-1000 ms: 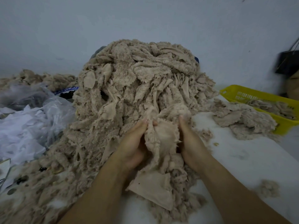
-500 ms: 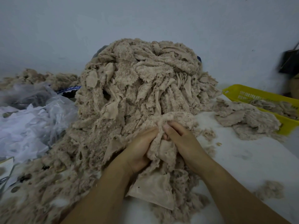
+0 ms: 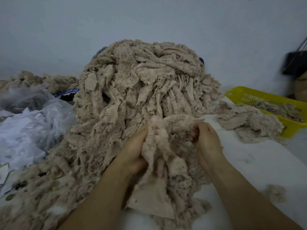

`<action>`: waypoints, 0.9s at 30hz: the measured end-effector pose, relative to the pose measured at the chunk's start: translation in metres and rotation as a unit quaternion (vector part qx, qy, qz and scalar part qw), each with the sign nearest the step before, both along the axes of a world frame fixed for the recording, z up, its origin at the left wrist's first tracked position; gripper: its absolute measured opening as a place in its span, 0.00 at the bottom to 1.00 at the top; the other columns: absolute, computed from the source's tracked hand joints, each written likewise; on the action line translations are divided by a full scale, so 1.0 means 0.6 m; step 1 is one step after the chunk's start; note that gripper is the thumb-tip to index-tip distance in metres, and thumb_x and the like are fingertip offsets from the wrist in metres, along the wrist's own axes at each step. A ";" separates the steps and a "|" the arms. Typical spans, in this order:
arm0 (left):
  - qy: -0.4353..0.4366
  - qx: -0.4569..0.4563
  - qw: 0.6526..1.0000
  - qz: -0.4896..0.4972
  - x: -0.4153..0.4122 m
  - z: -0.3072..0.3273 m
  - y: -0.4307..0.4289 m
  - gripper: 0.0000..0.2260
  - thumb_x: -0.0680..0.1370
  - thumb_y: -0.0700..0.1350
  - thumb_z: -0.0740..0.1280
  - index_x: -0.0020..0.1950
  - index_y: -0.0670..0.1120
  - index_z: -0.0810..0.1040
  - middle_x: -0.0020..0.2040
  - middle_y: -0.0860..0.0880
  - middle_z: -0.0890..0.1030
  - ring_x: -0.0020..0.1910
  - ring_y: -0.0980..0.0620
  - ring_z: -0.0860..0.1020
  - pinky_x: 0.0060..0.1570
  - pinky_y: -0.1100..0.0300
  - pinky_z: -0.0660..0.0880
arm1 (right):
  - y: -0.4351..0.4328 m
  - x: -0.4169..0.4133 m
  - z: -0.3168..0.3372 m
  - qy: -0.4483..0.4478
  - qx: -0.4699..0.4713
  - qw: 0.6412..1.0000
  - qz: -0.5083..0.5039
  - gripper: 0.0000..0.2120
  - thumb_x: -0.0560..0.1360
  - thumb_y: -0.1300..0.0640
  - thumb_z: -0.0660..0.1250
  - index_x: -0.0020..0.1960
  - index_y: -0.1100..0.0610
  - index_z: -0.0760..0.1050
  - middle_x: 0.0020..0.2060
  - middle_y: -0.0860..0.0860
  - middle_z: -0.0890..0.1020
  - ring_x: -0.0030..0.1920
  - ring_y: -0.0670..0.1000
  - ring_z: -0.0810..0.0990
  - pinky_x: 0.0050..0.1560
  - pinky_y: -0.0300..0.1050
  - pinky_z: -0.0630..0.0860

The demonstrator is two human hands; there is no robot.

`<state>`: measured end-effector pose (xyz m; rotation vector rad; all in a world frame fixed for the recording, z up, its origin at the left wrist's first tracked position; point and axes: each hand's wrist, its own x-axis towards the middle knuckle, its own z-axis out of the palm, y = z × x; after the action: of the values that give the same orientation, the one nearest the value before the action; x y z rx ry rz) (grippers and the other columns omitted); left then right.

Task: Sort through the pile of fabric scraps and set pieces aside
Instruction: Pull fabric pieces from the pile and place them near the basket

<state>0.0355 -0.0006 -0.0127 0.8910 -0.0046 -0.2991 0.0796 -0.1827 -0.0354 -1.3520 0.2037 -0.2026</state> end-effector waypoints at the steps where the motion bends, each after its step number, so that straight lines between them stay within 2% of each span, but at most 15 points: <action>1: 0.004 -0.034 0.999 0.013 0.003 0.003 0.004 0.13 0.74 0.46 0.65 0.47 0.37 0.84 0.43 0.40 0.85 0.41 0.47 0.85 0.41 0.56 0.83 | 0.009 -0.008 0.002 -0.003 -0.024 0.999 0.023 0.14 0.81 0.52 0.60 0.40 0.54 0.77 0.29 0.49 0.77 0.29 0.46 0.75 0.32 0.41 0.73; 4: 0.024 -0.116 0.992 0.050 0.005 0.008 0.018 0.19 0.78 0.47 0.62 0.35 0.38 0.84 0.33 0.42 0.83 0.31 0.50 0.84 0.28 0.61 0.79 | 0.042 -0.037 0.006 -0.048 -0.140 0.976 0.160 0.29 0.74 0.27 0.55 0.47 0.50 0.82 0.38 0.48 0.86 0.40 0.47 0.84 0.45 0.43 0.80; 6: 0.034 -0.175 0.981 0.076 0.012 0.008 0.024 0.24 0.82 0.47 0.58 0.33 0.38 0.83 0.29 0.45 0.81 0.26 0.52 0.81 0.24 0.63 0.77 | 0.056 -0.056 0.010 -0.088 -0.208 0.938 0.263 0.33 0.67 0.20 0.54 0.51 0.43 0.81 0.46 0.42 0.85 0.49 0.43 0.83 0.53 0.42 0.78; 8: 0.048 -0.215 0.968 0.122 0.022 0.004 0.032 0.21 0.83 0.45 0.59 0.37 0.37 0.84 0.31 0.45 0.82 0.27 0.52 0.82 0.24 0.62 0.77 | 0.067 -0.070 0.015 -0.095 -0.288 0.885 0.353 0.22 0.67 0.23 0.57 0.47 0.36 0.78 0.45 0.35 0.81 0.45 0.36 0.80 0.47 0.33 0.74; 9: 0.056 -0.230 0.961 0.140 0.027 0.000 0.037 0.21 0.84 0.45 0.59 0.40 0.37 0.84 0.34 0.46 0.83 0.29 0.53 0.83 0.25 0.62 0.77 | 0.070 -0.073 0.016 -0.095 -0.320 0.857 0.393 0.17 0.70 0.26 0.61 0.45 0.36 0.78 0.43 0.34 0.80 0.42 0.35 0.78 0.42 0.30 0.72; 11: 0.069 -0.276 0.948 0.141 0.032 -0.004 0.048 0.20 0.84 0.46 0.59 0.45 0.35 0.84 0.38 0.46 0.84 0.32 0.54 0.84 0.29 0.62 0.79 | 0.068 -0.072 0.009 -0.116 -0.374 0.809 0.439 0.10 0.77 0.39 0.67 0.44 0.44 0.78 0.43 0.37 0.77 0.42 0.36 0.76 0.42 0.31 0.72; 14: 0.065 -0.306 0.938 0.149 0.036 -0.008 0.059 0.18 0.83 0.46 0.61 0.47 0.34 0.84 0.41 0.45 0.84 0.35 0.53 0.84 0.34 0.62 0.81 | 0.059 -0.071 0.011 -0.120 -0.382 0.792 0.461 0.08 0.80 0.49 0.66 0.43 0.48 0.76 0.40 0.37 0.77 0.39 0.38 0.75 0.44 0.35 0.73; 17: 0.040 -0.295 0.942 0.152 0.039 -0.007 0.057 0.12 0.76 0.42 0.65 0.44 0.34 0.84 0.41 0.45 0.83 0.35 0.53 0.83 0.35 0.63 0.81 | 0.057 -0.070 0.020 -0.087 -0.345 0.803 0.478 0.10 0.77 0.41 0.67 0.45 0.47 0.77 0.39 0.38 0.78 0.37 0.40 0.76 0.38 0.35 0.72; 19: 0.037 -0.292 0.943 0.154 0.039 -0.008 0.057 0.13 0.78 0.42 0.64 0.43 0.35 0.84 0.40 0.46 0.83 0.36 0.53 0.83 0.36 0.63 0.81 | 0.061 -0.069 0.017 -0.104 -0.414 0.766 0.481 0.16 0.73 0.33 0.67 0.44 0.46 0.75 0.40 0.42 0.76 0.37 0.40 0.73 0.38 0.35 0.71; 21: 0.033 -0.288 0.943 0.163 0.039 -0.009 0.056 0.16 0.81 0.43 0.63 0.41 0.36 0.85 0.40 0.46 0.84 0.35 0.53 0.83 0.36 0.64 0.81 | 0.066 -0.071 0.004 -0.173 -0.488 0.716 0.468 0.16 0.76 0.36 0.65 0.39 0.46 0.69 0.38 0.44 0.71 0.36 0.41 0.68 0.39 0.41 0.66; 22: 0.031 -0.278 0.945 0.172 0.039 -0.009 0.054 0.14 0.79 0.42 0.65 0.39 0.37 0.85 0.40 0.46 0.84 0.35 0.53 0.83 0.36 0.64 0.81 | 0.068 -0.070 -0.001 -0.196 -0.475 0.726 0.457 0.15 0.78 0.40 0.65 0.37 0.47 0.67 0.37 0.44 0.69 0.35 0.41 0.67 0.38 0.42 0.65; 23: 0.026 -0.262 0.947 0.183 0.037 -0.005 0.051 0.10 0.75 0.42 0.68 0.38 0.38 0.84 0.39 0.46 0.84 0.34 0.54 0.83 0.36 0.65 0.81 | 0.069 -0.069 -0.001 -0.191 -0.429 0.768 0.436 0.15 0.79 0.44 0.64 0.37 0.50 0.69 0.36 0.44 0.70 0.35 0.41 0.68 0.38 0.41 0.66; 25: 0.004 -0.207 0.959 0.196 0.035 0.000 0.046 0.05 0.69 0.41 0.69 0.38 0.40 0.83 0.39 0.46 0.83 0.36 0.54 0.81 0.36 0.63 0.81 | 0.064 -0.062 0.009 -0.112 -0.255 0.892 0.357 0.12 0.79 0.46 0.67 0.41 0.52 0.76 0.36 0.45 0.77 0.36 0.45 0.76 0.38 0.42 0.71; 26: -0.014 -0.163 0.968 0.188 0.035 -0.001 0.041 0.05 0.70 0.40 0.68 0.40 0.41 0.83 0.39 0.46 0.82 0.37 0.53 0.81 0.37 0.62 0.81 | 0.058 -0.055 0.013 -0.071 -0.142 0.935 0.317 0.08 0.76 0.46 0.69 0.44 0.51 0.79 0.39 0.46 0.81 0.39 0.49 0.80 0.40 0.45 0.74; 27: -0.025 -0.118 0.977 0.178 0.034 -0.002 0.036 0.05 0.71 0.40 0.67 0.43 0.41 0.82 0.40 0.45 0.82 0.39 0.51 0.80 0.39 0.61 0.81 | 0.051 -0.048 0.016 -0.039 -0.035 0.957 0.286 0.08 0.73 0.46 0.70 0.47 0.49 0.82 0.43 0.48 0.84 0.43 0.51 0.83 0.45 0.47 0.77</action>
<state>0.0558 0.0208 -0.0140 0.6472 0.0714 0.0595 0.0510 -0.1521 -0.0255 -1.4154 -0.2672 0.2264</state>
